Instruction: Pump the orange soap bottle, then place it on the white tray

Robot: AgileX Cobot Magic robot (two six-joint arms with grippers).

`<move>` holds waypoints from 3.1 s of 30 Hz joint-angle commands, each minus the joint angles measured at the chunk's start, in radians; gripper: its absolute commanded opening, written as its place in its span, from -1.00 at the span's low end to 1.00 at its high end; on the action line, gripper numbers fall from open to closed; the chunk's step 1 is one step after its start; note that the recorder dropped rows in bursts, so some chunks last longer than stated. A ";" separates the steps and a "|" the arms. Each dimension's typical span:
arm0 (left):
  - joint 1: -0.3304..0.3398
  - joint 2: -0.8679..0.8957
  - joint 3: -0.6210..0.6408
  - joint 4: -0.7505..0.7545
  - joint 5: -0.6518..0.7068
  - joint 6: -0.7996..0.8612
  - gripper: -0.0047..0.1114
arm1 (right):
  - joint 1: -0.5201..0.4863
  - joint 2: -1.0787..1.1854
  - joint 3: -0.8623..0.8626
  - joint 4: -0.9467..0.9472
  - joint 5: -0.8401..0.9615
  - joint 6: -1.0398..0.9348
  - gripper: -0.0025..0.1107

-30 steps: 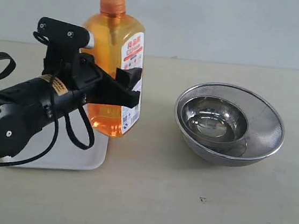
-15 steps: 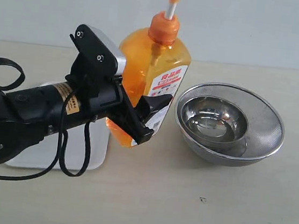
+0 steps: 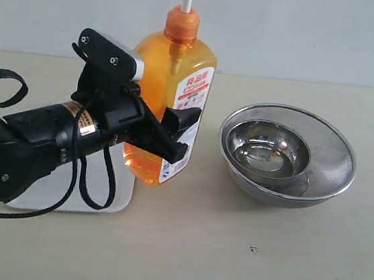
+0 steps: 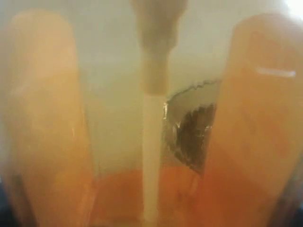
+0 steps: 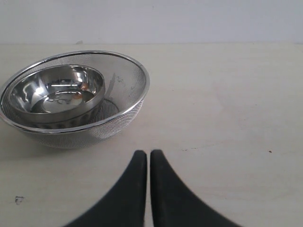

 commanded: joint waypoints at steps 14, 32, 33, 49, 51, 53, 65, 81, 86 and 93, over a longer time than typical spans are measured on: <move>-0.017 0.013 -0.117 -0.310 -0.015 0.140 -0.84 | -0.002 -0.004 -0.001 -0.003 -0.011 -0.003 -0.96; -0.191 0.165 -0.246 -0.829 -0.180 0.645 -0.84 | -0.002 -0.004 -0.001 -0.003 -0.011 -0.003 -0.96; -0.191 0.171 -0.251 -0.834 -0.188 0.649 -0.84 | -0.002 -0.004 -0.001 -0.003 -0.011 -0.003 -0.96; -0.210 0.303 -0.369 -0.872 -0.279 0.744 -0.84 | -0.002 -0.004 -0.001 -0.003 -0.011 -0.003 -0.96; -0.214 0.318 -0.383 -0.872 -0.284 0.757 -0.84 | -0.002 -0.004 -0.001 -0.003 -0.011 -0.003 -0.96; -0.217 0.330 -0.392 -0.869 -0.284 0.764 -0.84 | -0.002 -0.004 -0.001 -0.003 -0.011 -0.003 -0.96; -0.217 0.368 -0.399 -0.861 -0.296 0.758 -0.84 | -0.002 -0.004 -0.001 -0.003 -0.011 -0.003 -0.96; -0.217 0.433 -0.481 -0.875 -0.333 0.740 -0.84 | -0.002 -0.004 -0.001 -0.003 -0.005 -0.003 -0.96; -0.217 0.437 -0.481 -0.890 -0.329 0.758 -0.84 | -0.002 -0.004 -0.001 -0.003 -0.005 -0.003 -0.96; -0.217 0.443 -0.481 -0.890 -0.286 0.758 -0.84 | -0.002 -0.004 -0.001 -0.003 -0.005 -0.003 -0.96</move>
